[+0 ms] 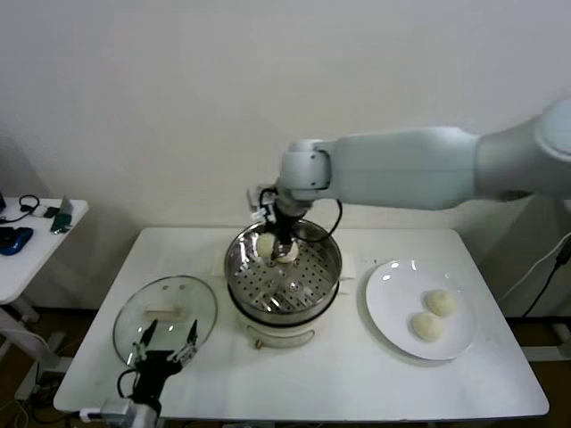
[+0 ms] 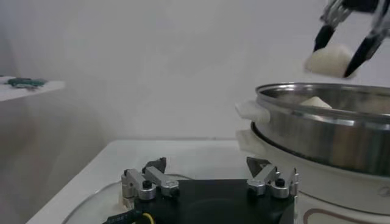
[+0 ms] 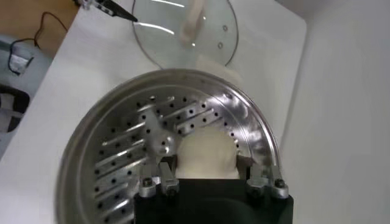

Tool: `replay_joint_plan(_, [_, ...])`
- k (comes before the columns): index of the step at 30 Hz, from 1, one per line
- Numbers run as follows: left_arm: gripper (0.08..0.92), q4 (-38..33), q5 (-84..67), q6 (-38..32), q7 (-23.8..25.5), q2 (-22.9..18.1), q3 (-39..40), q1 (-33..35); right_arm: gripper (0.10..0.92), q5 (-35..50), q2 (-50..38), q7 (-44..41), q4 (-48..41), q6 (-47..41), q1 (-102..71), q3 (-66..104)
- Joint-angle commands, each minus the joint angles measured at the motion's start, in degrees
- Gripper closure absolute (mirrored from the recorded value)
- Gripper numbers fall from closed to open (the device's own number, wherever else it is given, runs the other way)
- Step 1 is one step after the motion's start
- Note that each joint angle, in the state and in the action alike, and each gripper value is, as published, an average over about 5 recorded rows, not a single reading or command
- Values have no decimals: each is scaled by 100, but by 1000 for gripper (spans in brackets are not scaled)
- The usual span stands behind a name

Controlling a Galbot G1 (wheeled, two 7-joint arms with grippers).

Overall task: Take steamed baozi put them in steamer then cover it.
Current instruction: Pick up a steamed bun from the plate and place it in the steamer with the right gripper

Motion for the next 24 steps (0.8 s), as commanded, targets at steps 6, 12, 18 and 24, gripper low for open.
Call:
replay_joint_plan(6, [177, 48, -32, -7, -1, 8, -9, -10, 378, -252, 692, 333, -731, -170, -969, 50])
replay_joint_plan(12, [177, 48, -29, 0, 0, -4, -2, -10, 372, -244, 641, 372, -712, -200, -1006, 67])
replay_joint_plan(18, [177, 52, -13, 5, -7, -22, 5, -5, 277, -267, 398, 220, -519, -46, -706, 187])
replay_joint_plan(24, [177, -6, 1, 38, -3, -32, 8, 0, 205, -32, -577, -820, 159, 598, 418, 122])
